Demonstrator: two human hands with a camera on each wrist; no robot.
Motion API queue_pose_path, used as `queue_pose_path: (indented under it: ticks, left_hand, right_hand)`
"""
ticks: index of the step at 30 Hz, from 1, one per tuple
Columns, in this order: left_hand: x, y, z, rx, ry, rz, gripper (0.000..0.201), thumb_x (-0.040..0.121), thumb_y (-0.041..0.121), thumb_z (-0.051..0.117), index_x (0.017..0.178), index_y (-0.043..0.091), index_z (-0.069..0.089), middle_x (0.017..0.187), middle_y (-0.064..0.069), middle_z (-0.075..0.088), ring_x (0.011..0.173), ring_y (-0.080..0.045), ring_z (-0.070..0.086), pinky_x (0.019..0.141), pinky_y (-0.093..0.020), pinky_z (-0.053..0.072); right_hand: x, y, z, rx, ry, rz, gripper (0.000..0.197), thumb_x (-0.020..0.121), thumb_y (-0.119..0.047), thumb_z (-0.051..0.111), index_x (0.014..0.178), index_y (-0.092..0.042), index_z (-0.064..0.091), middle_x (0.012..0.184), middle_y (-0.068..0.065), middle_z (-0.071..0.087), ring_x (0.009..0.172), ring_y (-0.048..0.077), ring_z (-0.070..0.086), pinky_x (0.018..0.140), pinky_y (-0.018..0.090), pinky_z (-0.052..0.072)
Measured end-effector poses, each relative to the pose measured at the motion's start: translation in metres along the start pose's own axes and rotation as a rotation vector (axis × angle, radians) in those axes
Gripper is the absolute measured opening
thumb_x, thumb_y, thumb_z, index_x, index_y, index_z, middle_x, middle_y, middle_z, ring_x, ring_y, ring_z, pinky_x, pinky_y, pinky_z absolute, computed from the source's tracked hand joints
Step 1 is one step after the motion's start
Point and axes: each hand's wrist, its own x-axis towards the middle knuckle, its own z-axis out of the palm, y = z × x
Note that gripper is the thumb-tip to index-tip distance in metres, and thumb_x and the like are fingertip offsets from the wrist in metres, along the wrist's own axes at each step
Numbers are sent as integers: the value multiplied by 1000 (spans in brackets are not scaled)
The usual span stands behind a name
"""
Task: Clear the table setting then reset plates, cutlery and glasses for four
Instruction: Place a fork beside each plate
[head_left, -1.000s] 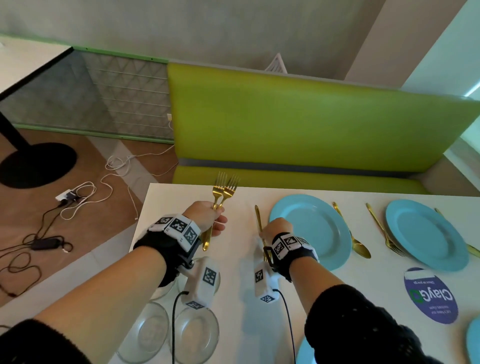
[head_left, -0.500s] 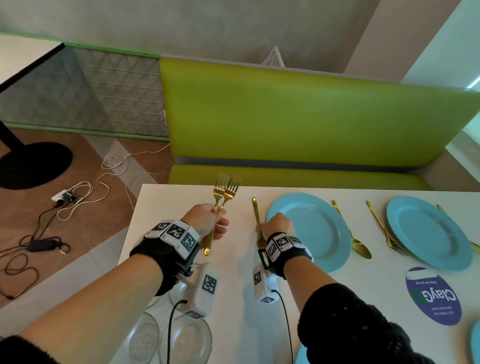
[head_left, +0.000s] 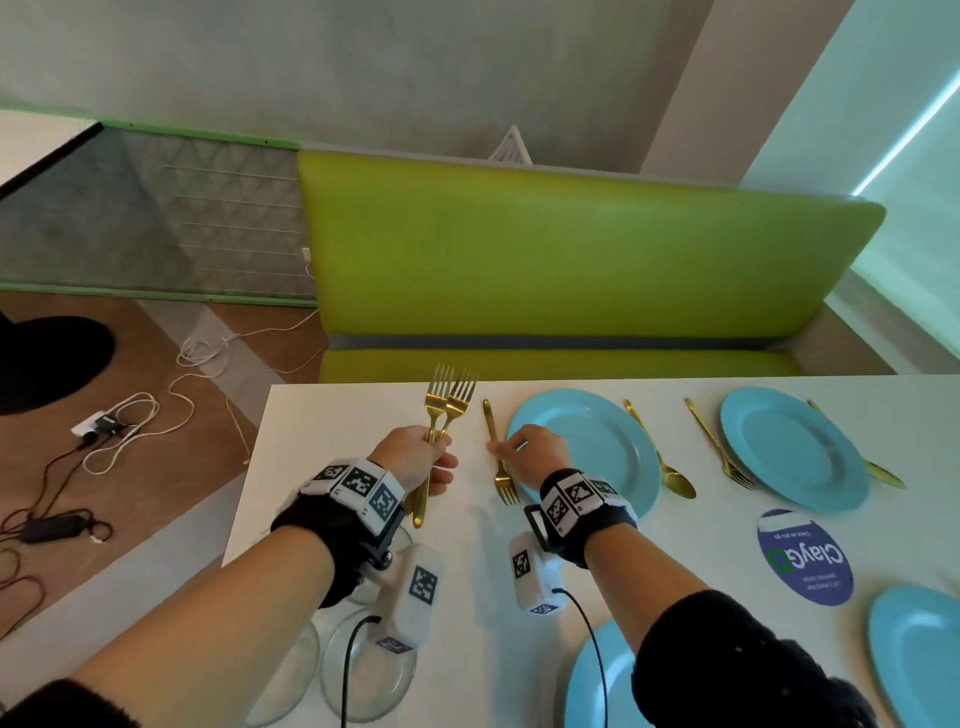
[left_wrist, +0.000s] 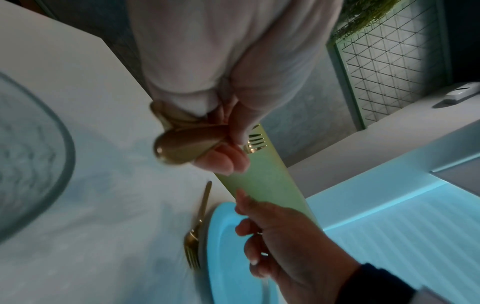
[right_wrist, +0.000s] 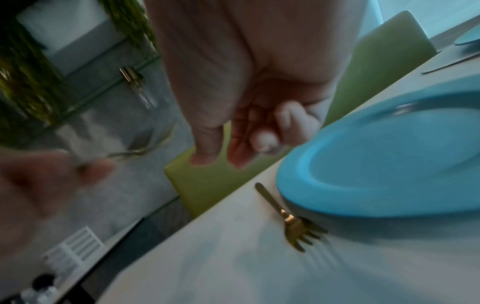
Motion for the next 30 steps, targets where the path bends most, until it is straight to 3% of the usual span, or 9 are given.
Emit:
queue_pose_path:
  ticks: [2, 5, 7, 11, 14, 17, 21, 25, 30]
  left_hand:
    - [-14, 0, 9, 8, -34, 19, 14, 99, 14, 42, 99, 8, 54, 77, -6, 59, 61, -16, 54, 56, -24, 48]
    - [-40, -1, 27, 3, -101, 62, 16, 99, 13, 41, 93, 9, 55, 74, -6, 57, 59, -15, 52, 49, -21, 49]
    - [-57, -6, 41, 16, -167, 94, 17, 99, 11, 41, 91, 9, 56, 71, -6, 56, 56, -14, 50, 40, -16, 46]
    - [-87, -26, 72, 69, -323, 133, 9, 97, 8, 43, 101, 10, 51, 68, -9, 58, 52, -16, 51, 42, -20, 46]
    - [-116, -41, 97, 71, -460, 124, 11, 98, 6, 38, 98, 11, 48, 67, -10, 56, 47, -15, 49, 40, -17, 42]
    - [-142, -56, 122, 66, -581, 112, 20, 98, 1, 33, 92, 10, 49, 64, -13, 54, 37, -14, 49, 38, -16, 40]
    - [-159, -69, 148, 41, -602, 108, 18, 98, 4, 34, 99, 11, 51, 65, -13, 58, 34, -13, 55, 40, -20, 47]
    - [-170, -72, 169, 33, -631, 87, 18, 100, 13, 35, 95, 15, 52, 67, -9, 58, 40, -12, 56, 44, -22, 49]
    - [-171, -81, 210, 80, -609, 47, 27, 98, 6, 28, 89, 13, 52, 72, -9, 58, 53, -17, 56, 51, -27, 49]
  right_hand:
    - [-28, 0, -9, 69, -18, -54, 33, 86, -48, 59, 75, -18, 55, 64, -8, 53, 58, 6, 49, 51, 17, 35]
    - [-74, 5, -21, 220, -72, -69, 37, 90, -45, 56, 64, -18, 54, 62, -2, 55, 46, 9, 44, 46, 20, 37]
    - [-105, 13, -26, 323, -71, -55, 34, 92, -40, 55, 66, -18, 55, 67, -1, 57, 46, 11, 44, 43, 21, 35]
    - [-161, 39, -35, 391, -55, 25, 30, 94, -34, 53, 70, -17, 56, 71, 2, 57, 49, 12, 45, 42, 20, 33]
    - [-198, 65, -44, 530, 9, 127, 23, 93, -32, 56, 77, -16, 59, 67, 0, 54, 51, 11, 44, 45, 20, 32]
    - [-224, 92, -48, 559, 54, 153, 22, 91, -29, 59, 72, -21, 60, 62, -1, 49, 52, 11, 42, 46, 20, 32]
    - [-246, 120, -54, 611, 113, 144, 19, 90, -24, 62, 72, -18, 62, 61, 0, 52, 49, 10, 41, 45, 18, 32]
    - [-254, 143, -59, 799, 146, 183, 23, 93, -25, 58, 73, -15, 63, 59, -2, 55, 47, 8, 43, 43, 18, 32]
    - [-252, 182, -72, 873, 150, 239, 20, 91, -22, 59, 72, -13, 60, 63, 1, 53, 50, 11, 42, 44, 19, 31]
